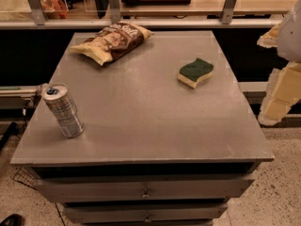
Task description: Pick brown chip bag
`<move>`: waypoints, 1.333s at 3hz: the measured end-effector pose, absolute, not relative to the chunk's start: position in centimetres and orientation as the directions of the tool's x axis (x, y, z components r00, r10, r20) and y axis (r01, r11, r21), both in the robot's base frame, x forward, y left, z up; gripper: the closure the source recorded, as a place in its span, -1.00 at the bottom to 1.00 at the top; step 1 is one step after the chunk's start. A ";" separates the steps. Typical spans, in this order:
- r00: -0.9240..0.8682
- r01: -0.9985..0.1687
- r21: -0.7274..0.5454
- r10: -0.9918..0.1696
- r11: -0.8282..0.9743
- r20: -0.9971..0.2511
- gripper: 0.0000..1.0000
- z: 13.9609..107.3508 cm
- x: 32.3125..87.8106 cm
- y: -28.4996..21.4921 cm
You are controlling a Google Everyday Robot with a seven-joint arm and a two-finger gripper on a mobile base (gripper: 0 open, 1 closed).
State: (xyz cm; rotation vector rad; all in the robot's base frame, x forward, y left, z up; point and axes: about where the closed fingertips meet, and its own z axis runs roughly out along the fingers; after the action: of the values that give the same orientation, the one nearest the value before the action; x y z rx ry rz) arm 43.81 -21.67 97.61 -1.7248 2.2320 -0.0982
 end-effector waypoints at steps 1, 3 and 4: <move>-0.219 -0.931 -0.249 -0.953 0.268 -0.209 -1.00 97.7 43.9 -21.6; -0.058 -0.928 -0.326 -0.937 0.177 -0.345 -1.00 96.8 49.8 -15.8; 0.042 -0.919 -0.372 -0.904 0.133 -0.426 -1.00 96.8 54.2 -11.0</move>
Offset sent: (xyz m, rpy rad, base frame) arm 0.0668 0.0719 -0.0137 0.1716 -0.1665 0.2035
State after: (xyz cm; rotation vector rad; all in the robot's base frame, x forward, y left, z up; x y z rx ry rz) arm 54.23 -10.97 96.78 -1.7515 1.8414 0.0333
